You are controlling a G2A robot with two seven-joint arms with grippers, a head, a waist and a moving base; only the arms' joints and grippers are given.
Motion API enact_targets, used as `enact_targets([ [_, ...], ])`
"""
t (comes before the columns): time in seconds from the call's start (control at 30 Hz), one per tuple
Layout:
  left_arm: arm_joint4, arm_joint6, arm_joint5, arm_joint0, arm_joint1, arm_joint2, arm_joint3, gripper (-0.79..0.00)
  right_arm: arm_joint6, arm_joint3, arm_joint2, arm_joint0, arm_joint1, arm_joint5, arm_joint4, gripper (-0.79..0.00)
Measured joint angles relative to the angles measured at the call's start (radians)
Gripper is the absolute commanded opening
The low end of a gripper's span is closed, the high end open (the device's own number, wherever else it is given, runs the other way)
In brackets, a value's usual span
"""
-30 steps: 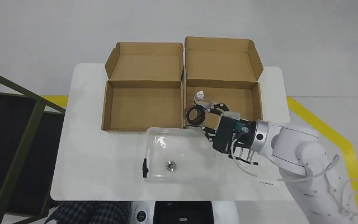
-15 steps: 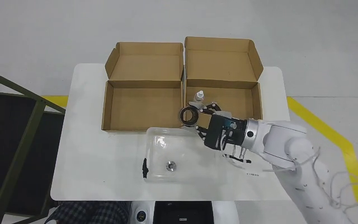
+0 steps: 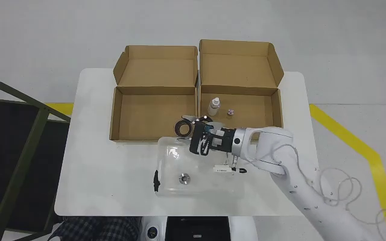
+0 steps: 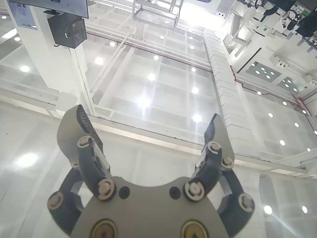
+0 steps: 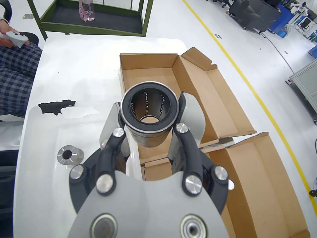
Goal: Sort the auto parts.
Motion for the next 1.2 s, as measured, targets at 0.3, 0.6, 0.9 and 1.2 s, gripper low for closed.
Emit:
enact_targets([
  [0.3, 0.0, 0.0, 0.0, 0.0, 0.0, 0.0, 0.0, 0.0, 0.046, 0.139, -0.087, 0.108, -0.039, 0.084, 0.02, -0.785],
  [0.6, 0.0, 0.0, 0.0, 0.0, 0.0, 0.0, 0.0, 0.0, 0.079, 0.232, -0.162, 0.18, -0.08, 0.146, 0.026, -0.785],
  [0.9, 0.0, 0.0, 0.0, 0.0, 0.0, 0.0, 0.0, 0.0, 0.107, 0.362, -0.249, 0.245, -0.127, 0.164, 0.052, -0.785],
  [1.2, 0.0, 0.0, 0.0, 0.0, 0.0, 0.0, 0.0, 0.0, 0.128, 0.439, -0.265, 0.277, -0.154, 0.181, 0.052, -0.77],
])
